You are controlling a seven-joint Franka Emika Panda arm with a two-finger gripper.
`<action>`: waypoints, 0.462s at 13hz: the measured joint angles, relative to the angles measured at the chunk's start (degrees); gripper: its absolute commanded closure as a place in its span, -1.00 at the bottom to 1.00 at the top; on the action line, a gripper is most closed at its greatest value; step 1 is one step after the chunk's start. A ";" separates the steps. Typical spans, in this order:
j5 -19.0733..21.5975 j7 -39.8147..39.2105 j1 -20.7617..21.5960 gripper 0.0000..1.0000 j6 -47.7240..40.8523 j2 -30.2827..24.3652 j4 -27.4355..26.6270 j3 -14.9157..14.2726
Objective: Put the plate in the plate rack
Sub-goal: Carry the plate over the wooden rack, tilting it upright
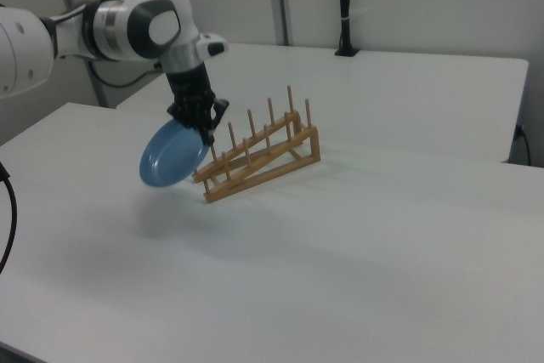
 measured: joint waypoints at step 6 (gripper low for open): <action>0.11 17.36 -0.96 1.00 19.49 0.18 2.95 -0.98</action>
